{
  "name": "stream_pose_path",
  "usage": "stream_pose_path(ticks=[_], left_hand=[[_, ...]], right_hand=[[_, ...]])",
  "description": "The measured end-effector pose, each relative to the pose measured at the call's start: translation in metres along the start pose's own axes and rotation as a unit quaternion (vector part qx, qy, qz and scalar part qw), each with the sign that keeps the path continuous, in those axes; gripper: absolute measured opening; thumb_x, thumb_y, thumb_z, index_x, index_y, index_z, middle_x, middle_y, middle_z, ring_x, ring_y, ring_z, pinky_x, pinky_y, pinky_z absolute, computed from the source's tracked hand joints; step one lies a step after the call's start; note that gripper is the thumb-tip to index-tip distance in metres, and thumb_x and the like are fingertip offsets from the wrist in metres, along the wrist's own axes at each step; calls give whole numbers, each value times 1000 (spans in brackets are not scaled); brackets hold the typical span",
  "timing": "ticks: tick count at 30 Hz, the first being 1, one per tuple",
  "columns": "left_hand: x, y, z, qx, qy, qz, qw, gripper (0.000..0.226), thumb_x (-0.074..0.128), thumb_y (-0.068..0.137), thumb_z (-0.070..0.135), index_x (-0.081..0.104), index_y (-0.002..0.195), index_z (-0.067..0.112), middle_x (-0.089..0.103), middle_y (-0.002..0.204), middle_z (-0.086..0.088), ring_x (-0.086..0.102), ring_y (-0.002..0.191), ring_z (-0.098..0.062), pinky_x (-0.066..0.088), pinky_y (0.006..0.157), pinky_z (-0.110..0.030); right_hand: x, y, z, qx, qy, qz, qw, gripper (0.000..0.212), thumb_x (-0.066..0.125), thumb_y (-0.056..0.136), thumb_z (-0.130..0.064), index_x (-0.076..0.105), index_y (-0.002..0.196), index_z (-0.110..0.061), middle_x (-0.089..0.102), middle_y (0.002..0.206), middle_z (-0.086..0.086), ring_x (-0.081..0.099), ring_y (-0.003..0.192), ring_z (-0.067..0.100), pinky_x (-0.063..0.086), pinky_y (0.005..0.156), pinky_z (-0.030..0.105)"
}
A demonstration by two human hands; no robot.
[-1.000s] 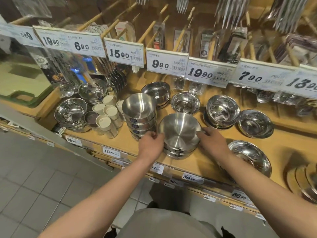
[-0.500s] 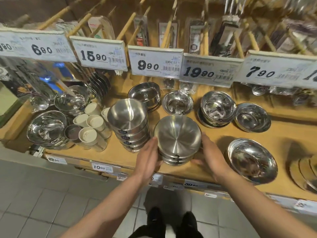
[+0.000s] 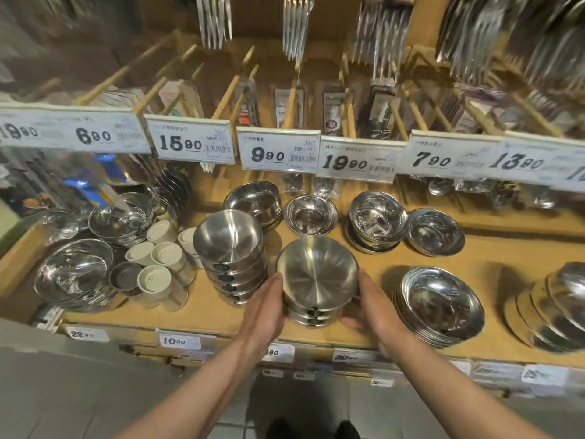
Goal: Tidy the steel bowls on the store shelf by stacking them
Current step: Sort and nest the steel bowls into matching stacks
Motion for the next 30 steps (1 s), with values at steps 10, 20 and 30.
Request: stream_pose_path(ticks=[10, 20, 30], left_hand=[[-47, -38, 36, 76, 137, 73, 985, 15, 57, 98, 33, 70, 94, 28, 75, 82, 14, 70, 83, -16, 59, 70, -32], [-83, -58, 109, 126, 96, 145, 977, 20, 62, 94, 23, 76, 86, 35, 77, 90, 3, 72, 92, -22, 59, 86, -43], [-85, -63, 123, 115, 45, 157, 980, 21, 61, 96, 11, 77, 86, 20, 74, 91, -7, 69, 82, -12, 58, 79, -35]], right_hand=[[-24, 35, -82, -74, -167, 65, 981, 29, 55, 83, -35, 72, 79, -12, 75, 85, 13, 69, 83, 30, 57, 91, 57], [21, 127, -109, -3, -280, -16, 960, 29, 57, 99, -27, 66, 100, 1, 70, 90, 24, 65, 75, 29, 52, 73, 42], [33, 166, -90, 64, -260, -14, 963, 15, 52, 102, -8, 60, 99, 4, 61, 75, 16, 55, 59, 26, 45, 40, 23]])
Point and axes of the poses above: each hand's wrist, its own y-axis towards the middle knuckle, its own x-axis out of the palm, z = x × y, the point moved 5 cm from there along y, towards the middle knuckle
